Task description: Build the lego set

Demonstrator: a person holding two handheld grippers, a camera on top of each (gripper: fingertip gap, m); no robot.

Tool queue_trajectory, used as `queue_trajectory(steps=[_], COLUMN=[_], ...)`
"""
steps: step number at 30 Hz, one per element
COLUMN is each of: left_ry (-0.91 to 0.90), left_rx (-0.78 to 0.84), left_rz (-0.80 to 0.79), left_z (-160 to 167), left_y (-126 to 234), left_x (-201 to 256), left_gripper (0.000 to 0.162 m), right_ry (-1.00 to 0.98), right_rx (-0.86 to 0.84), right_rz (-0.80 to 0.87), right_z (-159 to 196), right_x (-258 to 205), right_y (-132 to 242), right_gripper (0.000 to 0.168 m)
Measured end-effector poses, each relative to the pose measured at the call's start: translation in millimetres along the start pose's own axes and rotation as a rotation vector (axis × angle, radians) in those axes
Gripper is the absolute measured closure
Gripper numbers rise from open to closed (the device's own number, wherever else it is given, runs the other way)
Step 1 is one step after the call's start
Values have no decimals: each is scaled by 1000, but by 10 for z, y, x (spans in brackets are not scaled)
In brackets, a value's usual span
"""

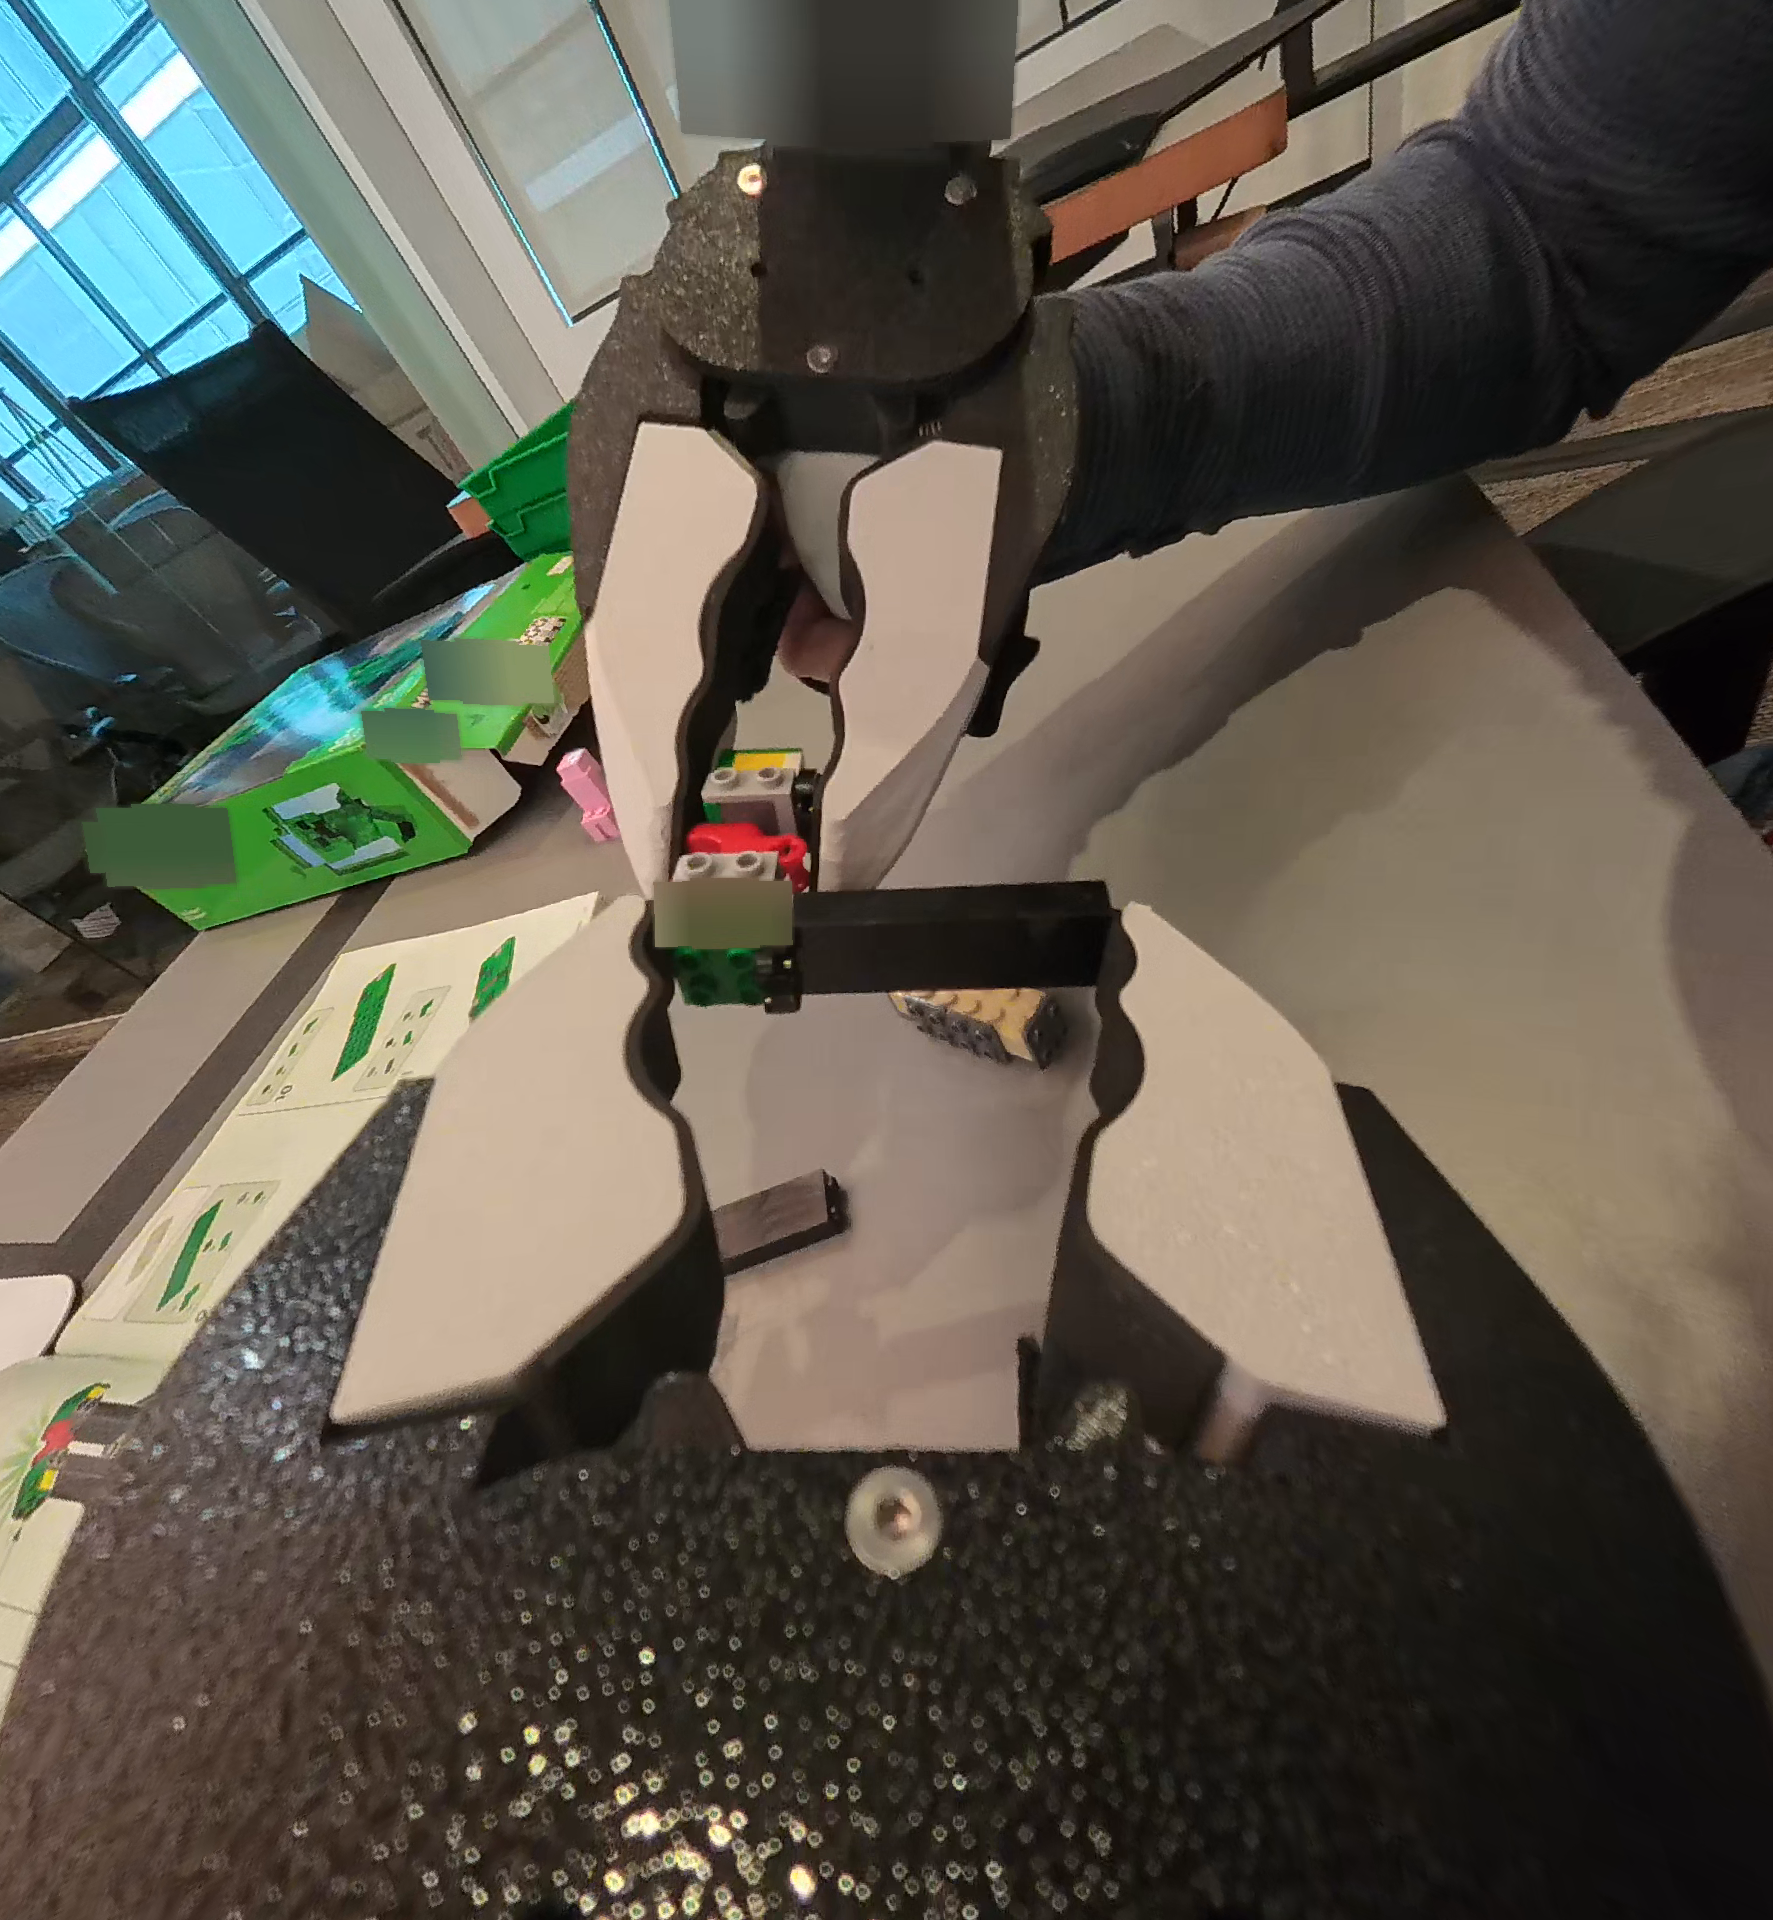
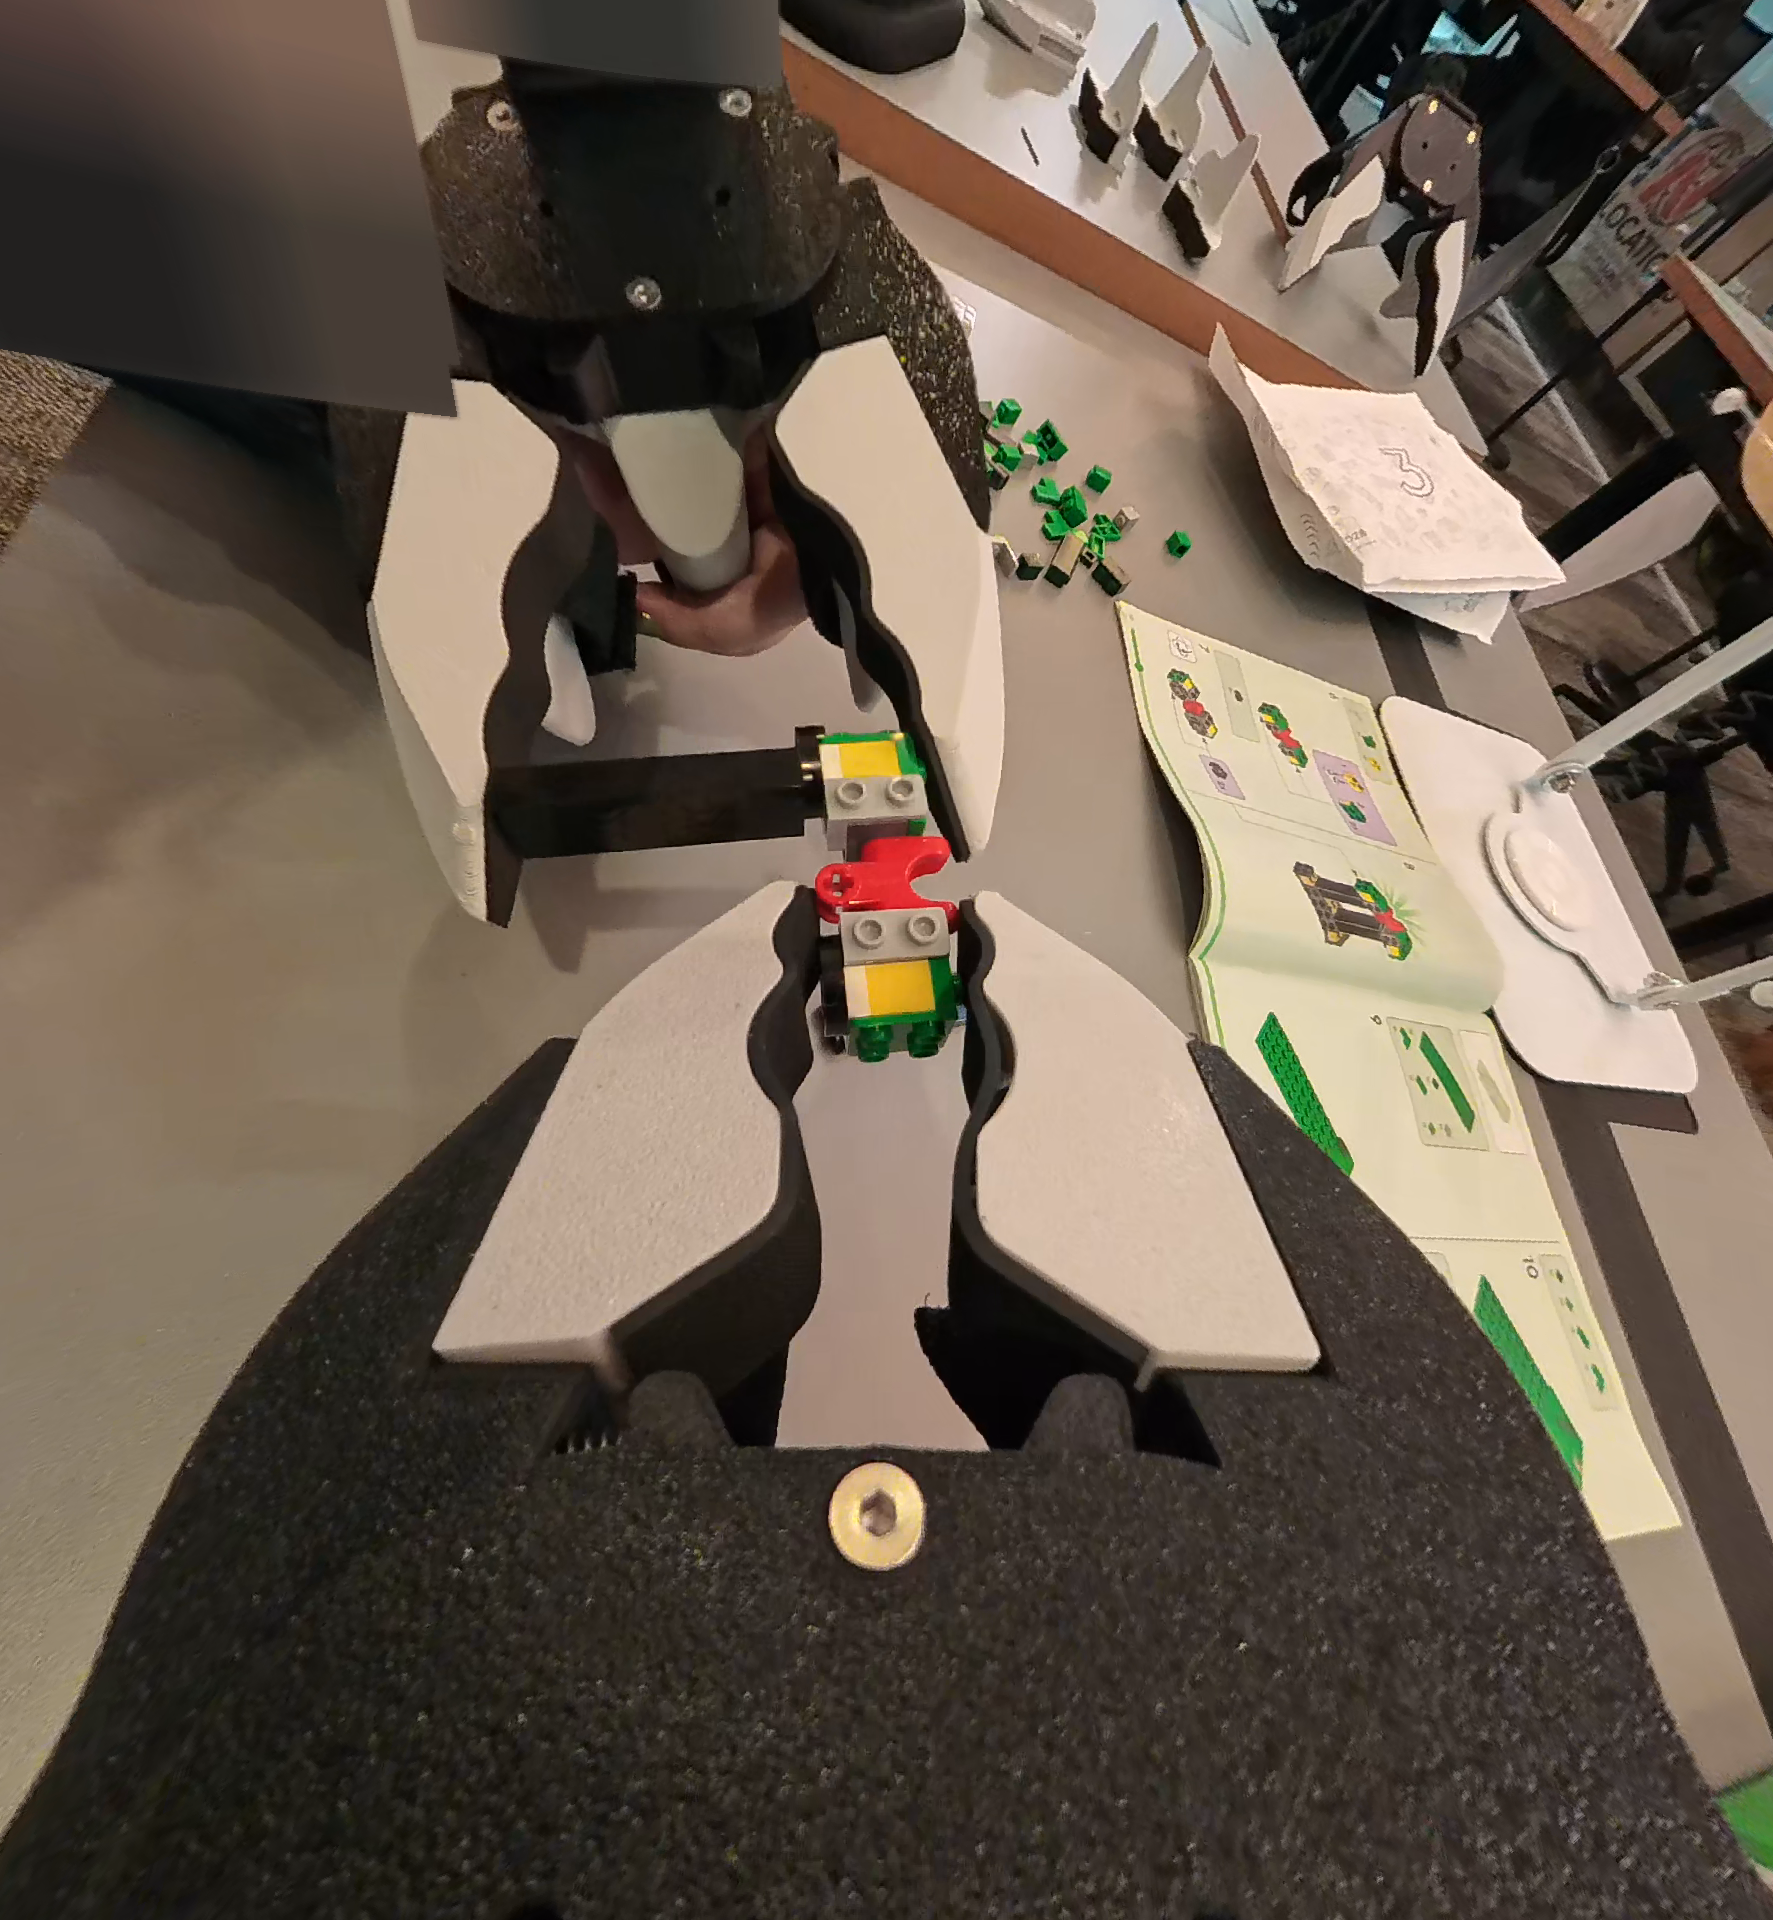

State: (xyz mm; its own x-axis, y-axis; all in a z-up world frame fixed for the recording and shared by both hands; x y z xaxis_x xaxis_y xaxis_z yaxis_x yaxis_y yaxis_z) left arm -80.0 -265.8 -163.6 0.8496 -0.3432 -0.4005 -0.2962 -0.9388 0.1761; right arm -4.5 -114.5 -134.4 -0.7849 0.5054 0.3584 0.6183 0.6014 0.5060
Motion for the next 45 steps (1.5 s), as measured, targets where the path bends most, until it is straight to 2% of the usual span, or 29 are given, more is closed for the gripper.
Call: queue_trajectory(steps=[4, 7, 10, 15, 17, 22, 25, 27, 32, 36, 39, 42, 45], left_ry=[14, 13, 19, 65, 61, 42, 43, 70, 113, 113, 139, 156, 163], left_rx=[9, -6, -27, -25, -17, 22, 51, 63, 80, 84, 90, 105, 109], left_rz=[5, -32, -142, -293, -322, -300, -268, -237, -203, -232, -250, -268, -253], left_z=[21, 63, 142, 320, 375, 458, 485, 533, 585, 586, 597, 598, 609], left_y=[12, 67, 212, 406, 411, 374, 367, 356, 358, 396, 431, 469, 499], left_x=[-13, -63, -191, -431, -488, -607, -684, -723, -770, -774, -792, -809, -828], left_gripper=[83, 83, 83, 83, 83, 83, 83, 83, 83, 83, 83, 83, 83], right_ry=[8, -34, -142, -305, -273, -180, -248, -320, -328, -355, -373, -385, -298], right_rx=[33, 52, 68, -48, -104, -227, -273, -295, -381, -456, -468, -399, -397], right_rz=[17, 32, 55, 57, 59, 40, -64, -119, -84, -90, -111, -239, -181], right_z=[16, 27, 132, 339, 344, 326, 341, 346, 331, 348, 358, 275, 273], right_x=[-6, 41, 143, 207, 176, 160, 193, 217, 226, 248, 240, 145, 266], right_y=[-17, 33, 104, -38, -138, -283, -325, -366, -474, -580, -646, -715, -587], right_gripper=[142, 115, 107, 119, 124, 134, 145, 145, 148, 158, 161, 161, 158])
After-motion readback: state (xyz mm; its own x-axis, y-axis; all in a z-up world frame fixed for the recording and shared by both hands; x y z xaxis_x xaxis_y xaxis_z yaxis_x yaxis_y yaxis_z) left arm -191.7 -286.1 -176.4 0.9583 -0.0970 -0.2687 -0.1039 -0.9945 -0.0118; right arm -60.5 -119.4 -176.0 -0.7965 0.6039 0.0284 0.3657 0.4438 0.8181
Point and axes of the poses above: each gripper's, where its closed fingertips meet, y back along the fingers, z out of its underside, x = y × z across the jaws, the point moved 10 cm from there along y, back along the fingers, and after that the axes turned 5 degrees about -z, right-handed, at the moved point
